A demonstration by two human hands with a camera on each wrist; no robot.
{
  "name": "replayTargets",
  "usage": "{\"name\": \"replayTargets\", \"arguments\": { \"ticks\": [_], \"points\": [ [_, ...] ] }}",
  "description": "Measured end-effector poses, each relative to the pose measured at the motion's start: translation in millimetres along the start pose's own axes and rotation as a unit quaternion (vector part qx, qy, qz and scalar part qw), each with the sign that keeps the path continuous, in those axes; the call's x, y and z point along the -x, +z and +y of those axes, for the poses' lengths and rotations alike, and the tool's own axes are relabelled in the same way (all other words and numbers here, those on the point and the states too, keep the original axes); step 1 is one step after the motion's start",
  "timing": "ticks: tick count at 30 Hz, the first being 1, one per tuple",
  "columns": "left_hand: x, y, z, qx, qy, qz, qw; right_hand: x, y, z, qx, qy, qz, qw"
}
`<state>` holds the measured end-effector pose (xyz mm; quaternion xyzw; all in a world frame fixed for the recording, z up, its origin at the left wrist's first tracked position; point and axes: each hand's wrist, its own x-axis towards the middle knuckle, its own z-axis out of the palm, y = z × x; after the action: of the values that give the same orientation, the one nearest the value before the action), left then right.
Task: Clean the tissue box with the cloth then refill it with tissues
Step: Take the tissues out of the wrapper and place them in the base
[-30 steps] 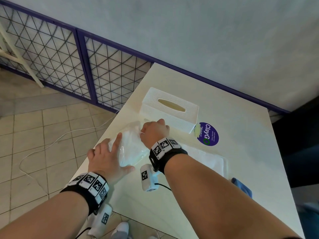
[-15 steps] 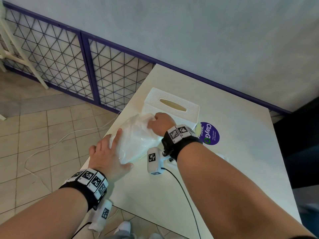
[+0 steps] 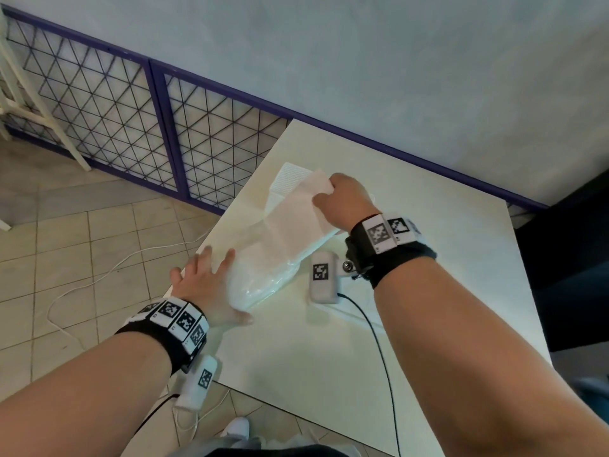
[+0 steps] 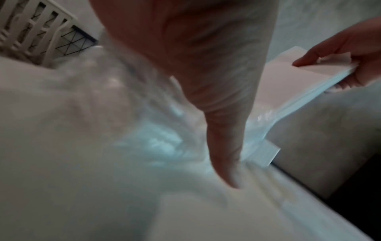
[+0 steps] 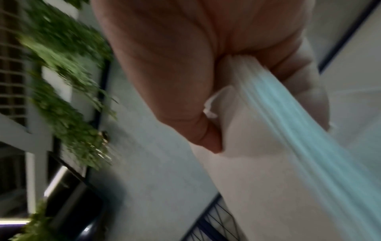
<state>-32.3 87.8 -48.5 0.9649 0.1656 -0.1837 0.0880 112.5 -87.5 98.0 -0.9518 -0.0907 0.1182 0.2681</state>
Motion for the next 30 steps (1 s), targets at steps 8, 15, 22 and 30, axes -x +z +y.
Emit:
{"name": "replayTargets", "arguments": {
  "ticks": [8, 15, 22, 30],
  "points": [
    [-22.1, -38.2, 81.7, 0.711, 0.004, 0.018, 0.703, 40.2, -60.7, -3.6, -0.075, -0.058, 0.082, 0.992],
    [-10.1, -40.3, 108.0, 0.857, 0.028, -0.238, 0.457, 76.6, -80.9, 52.1, -0.277, 0.013, 0.117, 0.953],
    [12.5, -10.5, 126.2, 0.746, -0.030, -0.356, 0.562, 111.2, -49.1, 114.8, -0.440, 0.149, 0.007, 0.886],
    [24.9, 2.5, 120.9, 0.812, 0.002, -0.323, 0.487, 121.2, -43.4, 110.9, -0.573, 0.116, -0.024, 0.811]
  ]
}}
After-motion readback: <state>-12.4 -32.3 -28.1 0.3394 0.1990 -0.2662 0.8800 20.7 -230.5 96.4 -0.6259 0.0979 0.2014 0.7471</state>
